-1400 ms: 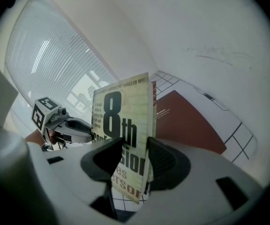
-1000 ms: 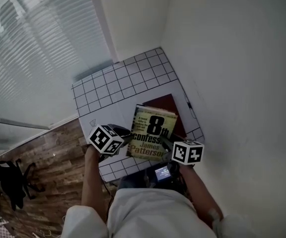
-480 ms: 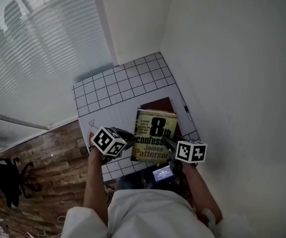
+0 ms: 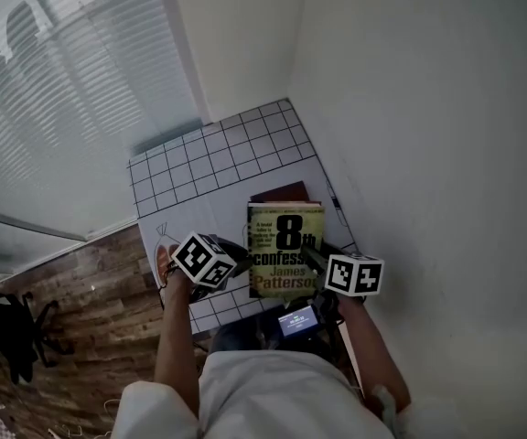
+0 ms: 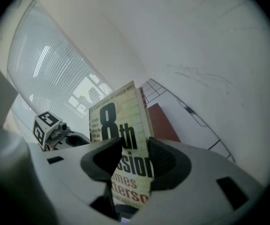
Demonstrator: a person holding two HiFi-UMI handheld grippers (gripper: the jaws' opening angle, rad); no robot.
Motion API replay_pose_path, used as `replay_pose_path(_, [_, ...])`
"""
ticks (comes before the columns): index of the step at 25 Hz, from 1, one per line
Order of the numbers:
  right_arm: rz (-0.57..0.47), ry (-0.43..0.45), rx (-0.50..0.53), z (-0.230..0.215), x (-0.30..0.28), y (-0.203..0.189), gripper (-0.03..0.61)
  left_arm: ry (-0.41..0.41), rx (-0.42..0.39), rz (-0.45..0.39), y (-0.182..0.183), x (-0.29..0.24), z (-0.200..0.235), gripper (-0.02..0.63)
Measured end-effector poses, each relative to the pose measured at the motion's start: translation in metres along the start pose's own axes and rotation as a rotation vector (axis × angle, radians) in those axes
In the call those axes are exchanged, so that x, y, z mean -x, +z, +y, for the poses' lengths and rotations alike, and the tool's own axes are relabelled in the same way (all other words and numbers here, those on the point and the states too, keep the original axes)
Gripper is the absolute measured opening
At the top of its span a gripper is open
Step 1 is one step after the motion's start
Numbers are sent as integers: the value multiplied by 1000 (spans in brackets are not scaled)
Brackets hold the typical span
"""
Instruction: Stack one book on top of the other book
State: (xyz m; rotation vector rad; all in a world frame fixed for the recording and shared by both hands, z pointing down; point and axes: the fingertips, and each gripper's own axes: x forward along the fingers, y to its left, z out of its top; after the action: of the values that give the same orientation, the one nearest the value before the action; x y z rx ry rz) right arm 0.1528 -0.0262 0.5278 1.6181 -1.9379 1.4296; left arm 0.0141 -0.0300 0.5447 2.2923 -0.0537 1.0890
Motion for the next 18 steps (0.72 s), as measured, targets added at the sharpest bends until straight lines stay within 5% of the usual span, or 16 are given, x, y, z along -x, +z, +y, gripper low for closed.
replay_pose_path(18, [24, -14, -28, -39, -18, 23, 179, -42, 66, 8, 14, -42, 17, 80])
